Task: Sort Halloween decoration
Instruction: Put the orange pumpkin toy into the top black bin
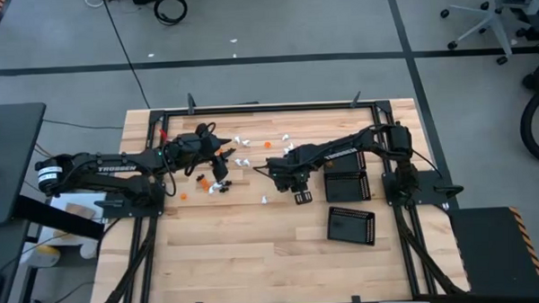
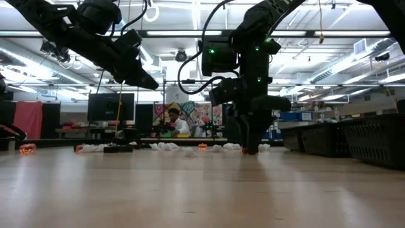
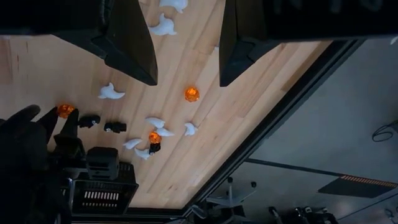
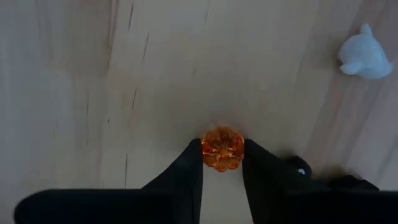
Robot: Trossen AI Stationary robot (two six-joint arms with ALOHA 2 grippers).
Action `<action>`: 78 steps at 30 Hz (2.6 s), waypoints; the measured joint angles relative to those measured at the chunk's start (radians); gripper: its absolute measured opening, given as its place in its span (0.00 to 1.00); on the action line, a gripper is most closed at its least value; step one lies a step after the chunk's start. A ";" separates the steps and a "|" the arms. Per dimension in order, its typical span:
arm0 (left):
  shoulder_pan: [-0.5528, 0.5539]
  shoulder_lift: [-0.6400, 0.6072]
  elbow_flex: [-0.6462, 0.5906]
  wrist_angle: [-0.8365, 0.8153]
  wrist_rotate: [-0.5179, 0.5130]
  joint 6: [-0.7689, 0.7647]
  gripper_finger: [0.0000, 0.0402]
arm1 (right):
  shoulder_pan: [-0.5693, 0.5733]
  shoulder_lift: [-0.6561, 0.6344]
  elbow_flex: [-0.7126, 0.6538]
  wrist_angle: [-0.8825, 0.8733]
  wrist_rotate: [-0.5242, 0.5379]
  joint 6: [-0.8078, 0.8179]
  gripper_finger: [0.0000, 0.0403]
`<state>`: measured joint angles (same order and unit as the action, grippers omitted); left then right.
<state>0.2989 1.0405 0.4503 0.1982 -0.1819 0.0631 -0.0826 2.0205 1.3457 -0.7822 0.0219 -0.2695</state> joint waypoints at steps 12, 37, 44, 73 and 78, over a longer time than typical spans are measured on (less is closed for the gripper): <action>0.000 0.000 0.000 -0.008 0.000 0.000 0.39 | -0.001 0.008 0.085 -0.061 0.009 -0.003 0.23; 0.000 0.000 0.000 -0.015 0.000 0.000 0.39 | -0.158 -0.547 -0.313 -0.127 0.198 0.251 0.23; 0.000 0.000 0.000 -0.014 0.000 0.000 0.39 | -0.236 -0.590 -0.464 -0.042 0.187 0.285 0.24; 0.000 0.000 0.000 -0.006 0.000 0.000 0.39 | -0.226 -0.421 -0.206 0.034 0.180 0.196 0.41; 0.000 0.000 0.000 -0.008 0.000 -0.008 0.39 | -0.228 -0.267 -0.114 0.073 0.160 0.108 0.41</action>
<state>0.2989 1.0401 0.4503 0.1899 -0.1818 0.0549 -0.3108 1.7536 1.2317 -0.7095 0.1818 -0.1611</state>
